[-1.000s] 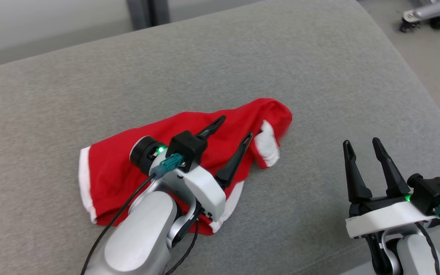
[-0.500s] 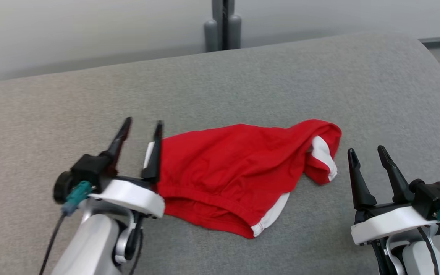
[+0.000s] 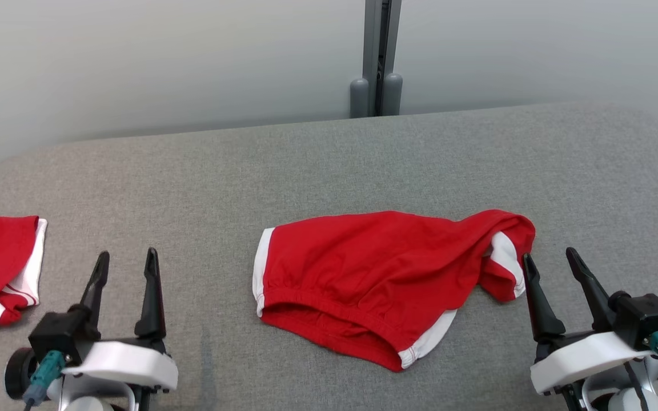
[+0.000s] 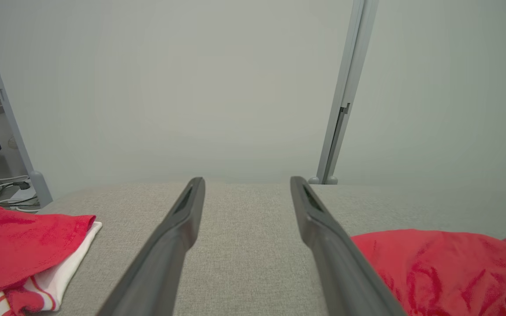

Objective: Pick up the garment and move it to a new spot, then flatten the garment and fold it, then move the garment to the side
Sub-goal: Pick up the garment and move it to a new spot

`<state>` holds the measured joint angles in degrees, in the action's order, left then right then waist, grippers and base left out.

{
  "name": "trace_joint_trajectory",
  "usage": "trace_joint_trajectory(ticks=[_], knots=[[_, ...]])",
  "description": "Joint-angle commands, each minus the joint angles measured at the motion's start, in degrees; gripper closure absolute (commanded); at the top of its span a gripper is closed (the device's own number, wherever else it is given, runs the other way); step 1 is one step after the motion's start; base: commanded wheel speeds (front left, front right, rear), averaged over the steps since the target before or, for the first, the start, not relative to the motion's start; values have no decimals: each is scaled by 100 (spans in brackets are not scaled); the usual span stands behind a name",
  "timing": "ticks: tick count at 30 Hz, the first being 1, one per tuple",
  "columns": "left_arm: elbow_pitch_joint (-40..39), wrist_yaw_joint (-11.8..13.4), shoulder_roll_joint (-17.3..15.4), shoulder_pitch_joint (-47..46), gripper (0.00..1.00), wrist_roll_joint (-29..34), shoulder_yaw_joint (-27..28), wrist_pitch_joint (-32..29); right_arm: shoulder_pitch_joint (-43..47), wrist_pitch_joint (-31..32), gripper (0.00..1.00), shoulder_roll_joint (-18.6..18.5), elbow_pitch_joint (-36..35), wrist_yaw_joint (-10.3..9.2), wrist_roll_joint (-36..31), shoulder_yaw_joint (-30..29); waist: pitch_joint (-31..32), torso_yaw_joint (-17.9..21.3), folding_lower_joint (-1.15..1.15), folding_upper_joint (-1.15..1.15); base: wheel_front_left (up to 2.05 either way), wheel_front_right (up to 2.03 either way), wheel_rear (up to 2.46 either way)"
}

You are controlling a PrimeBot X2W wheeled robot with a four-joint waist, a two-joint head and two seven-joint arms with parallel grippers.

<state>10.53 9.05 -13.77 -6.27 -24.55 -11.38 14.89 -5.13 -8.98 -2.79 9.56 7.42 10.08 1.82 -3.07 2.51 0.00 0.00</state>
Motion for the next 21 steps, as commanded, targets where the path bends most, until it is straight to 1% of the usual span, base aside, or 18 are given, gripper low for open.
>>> trace_joint_trajectory(ticks=[1,5,11,21], knots=[[-15,-26,-23,110,0,39,4,24,79,38,0,-28,-10,12,-22,-30,102,-17,0,0,0,0,0],[-87,-39,-29,480,0,93,-82,29,235,97,0,-28,-37,13,-87,-58,277,6,0,0,0,0,0],[-186,60,-25,828,0,156,-193,0,466,191,0,-27,-112,12,-150,-133,425,15,0,0,0,0,0],[-340,179,-107,1050,0,179,-255,-149,707,347,0,-26,-291,13,-246,-236,529,37,0,0,0,0,0]])
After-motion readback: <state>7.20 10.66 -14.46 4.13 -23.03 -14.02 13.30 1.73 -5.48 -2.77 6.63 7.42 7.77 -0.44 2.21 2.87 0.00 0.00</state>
